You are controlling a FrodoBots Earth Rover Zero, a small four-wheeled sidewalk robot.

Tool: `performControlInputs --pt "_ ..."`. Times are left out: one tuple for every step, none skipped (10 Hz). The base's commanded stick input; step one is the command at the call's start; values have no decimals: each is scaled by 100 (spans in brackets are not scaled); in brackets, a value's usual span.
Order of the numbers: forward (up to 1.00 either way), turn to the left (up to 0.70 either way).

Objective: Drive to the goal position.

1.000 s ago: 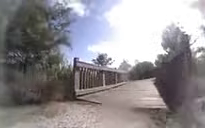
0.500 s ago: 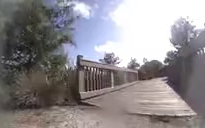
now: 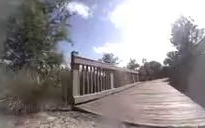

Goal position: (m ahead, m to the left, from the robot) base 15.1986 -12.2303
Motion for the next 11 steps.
performControlInputs --pt "70 -35" --pt "70 -35" --pt "70 -35" --pt "70 -35" --pt "70 -14" --pt "70 0" --pt "70 0" --pt "70 0" --pt "70 0" --pt "70 0" --pt "70 0"
